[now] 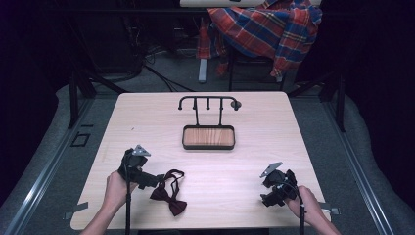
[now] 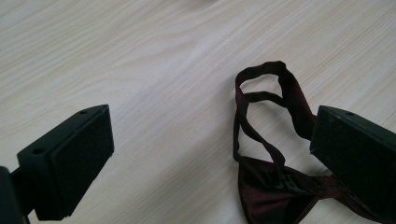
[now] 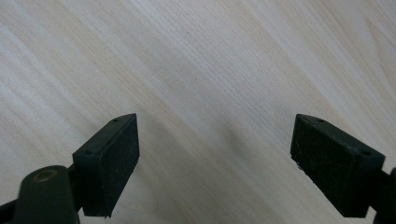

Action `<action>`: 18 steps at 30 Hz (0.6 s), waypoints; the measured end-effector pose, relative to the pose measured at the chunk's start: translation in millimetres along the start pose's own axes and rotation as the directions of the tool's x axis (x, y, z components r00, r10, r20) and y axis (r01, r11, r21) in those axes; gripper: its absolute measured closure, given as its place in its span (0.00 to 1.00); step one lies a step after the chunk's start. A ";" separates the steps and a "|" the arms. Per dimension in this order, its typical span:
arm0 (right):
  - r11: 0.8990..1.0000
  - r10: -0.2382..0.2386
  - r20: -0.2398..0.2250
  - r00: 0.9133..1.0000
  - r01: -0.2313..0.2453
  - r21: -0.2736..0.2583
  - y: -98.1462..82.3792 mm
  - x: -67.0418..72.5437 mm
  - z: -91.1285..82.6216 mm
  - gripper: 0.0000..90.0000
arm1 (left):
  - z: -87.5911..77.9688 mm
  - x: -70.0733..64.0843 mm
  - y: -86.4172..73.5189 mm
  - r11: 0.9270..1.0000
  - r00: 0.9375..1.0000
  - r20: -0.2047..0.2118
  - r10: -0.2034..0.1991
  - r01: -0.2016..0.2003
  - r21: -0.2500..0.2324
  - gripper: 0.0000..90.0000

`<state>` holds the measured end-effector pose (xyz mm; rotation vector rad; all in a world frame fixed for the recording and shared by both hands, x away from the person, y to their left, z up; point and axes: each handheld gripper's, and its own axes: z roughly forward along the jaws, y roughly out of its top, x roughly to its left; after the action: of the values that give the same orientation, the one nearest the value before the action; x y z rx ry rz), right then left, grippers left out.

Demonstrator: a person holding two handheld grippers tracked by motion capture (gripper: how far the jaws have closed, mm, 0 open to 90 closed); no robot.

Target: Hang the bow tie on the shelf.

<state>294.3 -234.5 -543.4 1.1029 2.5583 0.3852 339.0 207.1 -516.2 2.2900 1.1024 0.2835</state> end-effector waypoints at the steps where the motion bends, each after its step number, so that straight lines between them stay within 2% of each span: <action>1: 1.000 0.000 0.000 1.000 0.000 0.000 0.0 0.0 0.0 0.17 | 0.6 -1.0 0.6 1.000 1.000 0.001 -0.003 0.003 -0.001 0.00; 2: 0.999 -0.033 0.006 0.999 0.033 0.034 1.4 -2.0 -2.7 0.17 | 1.1 -1.5 1.3 1.000 1.000 0.002 -0.002 0.002 0.002 0.00; 3: 0.999 -0.033 0.006 0.999 0.033 0.034 1.4 -2.0 -2.7 0.17 | 1.6 -2.4 2.1 1.000 1.000 -0.002 -0.009 0.009 0.000 0.00; 6: 0.999 -0.030 0.013 0.999 0.029 0.036 1.4 -2.2 -2.2 0.17 | 2.4 -4.7 7.5 0.999 0.998 0.019 -0.052 0.053 -0.013 0.00; 7: 0.999 -0.030 0.013 0.999 0.029 0.036 1.4 -2.2 -2.2 0.17 | 3.0 -5.9 9.5 0.999 0.998 0.022 -0.051 0.051 -0.015 0.00; 10: 0.999 -0.028 0.009 1.000 0.028 0.034 1.4 -1.8 -1.8 0.17 | 10.9 -14.8 16.1 1.000 1.000 0.022 -0.013 0.012 0.015 0.00; 11: 1.000 -0.014 0.001 1.000 0.014 0.013 0.7 -1.0 -0.9 0.17 | 10.9 -14.8 16.1 1.000 1.000 0.022 -0.013 0.012 0.015 0.00; 13: 0.999 -0.033 0.016 0.999 0.032 0.034 1.4 -2.1 -2.6 0.17 | 14.6 -16.4 16.4 0.999 1.000 0.012 -0.003 0.003 0.036 0.00; 14: 1.000 -0.009 0.007 1.000 0.009 0.011 0.0 -1.4 -0.1 0.17 | 15.4 -16.5 16.5 0.999 1.000 0.004 0.000 0.000 0.044 0.00; 18: 0.999 -0.023 0.009 1.000 0.023 0.031 0.9 -2.6 -1.1 0.17 | 17.4 -15.2 16.8 0.998 1.000 -0.004 0.011 -0.010 0.067 0.01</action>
<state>296.1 -236.0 -541.6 1.0819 2.5750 0.3354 347.4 180.1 -519.7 2.3554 1.1179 0.2598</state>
